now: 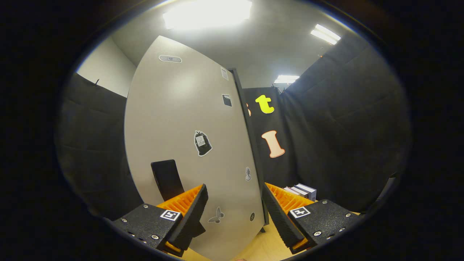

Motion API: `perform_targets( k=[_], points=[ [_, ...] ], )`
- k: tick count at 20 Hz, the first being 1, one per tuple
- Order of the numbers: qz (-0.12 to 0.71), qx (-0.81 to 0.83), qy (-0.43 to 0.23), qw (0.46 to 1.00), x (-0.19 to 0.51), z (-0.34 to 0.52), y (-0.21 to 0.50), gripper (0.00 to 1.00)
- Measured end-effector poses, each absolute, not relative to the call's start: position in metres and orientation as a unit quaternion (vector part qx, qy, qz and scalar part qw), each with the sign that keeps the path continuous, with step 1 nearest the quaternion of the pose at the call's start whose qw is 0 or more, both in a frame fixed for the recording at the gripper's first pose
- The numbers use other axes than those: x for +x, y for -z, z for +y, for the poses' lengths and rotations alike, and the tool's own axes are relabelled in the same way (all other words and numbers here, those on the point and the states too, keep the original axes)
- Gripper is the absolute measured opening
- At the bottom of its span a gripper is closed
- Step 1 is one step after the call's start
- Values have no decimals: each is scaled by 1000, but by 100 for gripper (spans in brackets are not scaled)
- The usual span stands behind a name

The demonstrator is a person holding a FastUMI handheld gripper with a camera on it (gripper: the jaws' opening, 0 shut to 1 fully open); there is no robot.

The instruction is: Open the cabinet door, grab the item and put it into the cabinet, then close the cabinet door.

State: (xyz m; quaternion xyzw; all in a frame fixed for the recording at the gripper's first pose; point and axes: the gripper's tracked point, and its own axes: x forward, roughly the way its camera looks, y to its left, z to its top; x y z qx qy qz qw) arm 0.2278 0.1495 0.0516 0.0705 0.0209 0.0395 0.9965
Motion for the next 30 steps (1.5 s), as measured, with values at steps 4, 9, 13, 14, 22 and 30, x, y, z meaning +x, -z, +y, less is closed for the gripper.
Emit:
perform_targets(
  k=[4,9,13,14,22,30],
  points=[
    [37,67,-74,994,241,183,-44,94],
    [62,38,-107,992,253,215,-25,95],
    [61,30,-124,990,252,227,-22,95],
    [59,26,-127,990,251,228,-22,95],
    [53,25,-130,990,215,206,-20,95],
    [43,30,-94,994,150,164,-26,95]
  ],
)
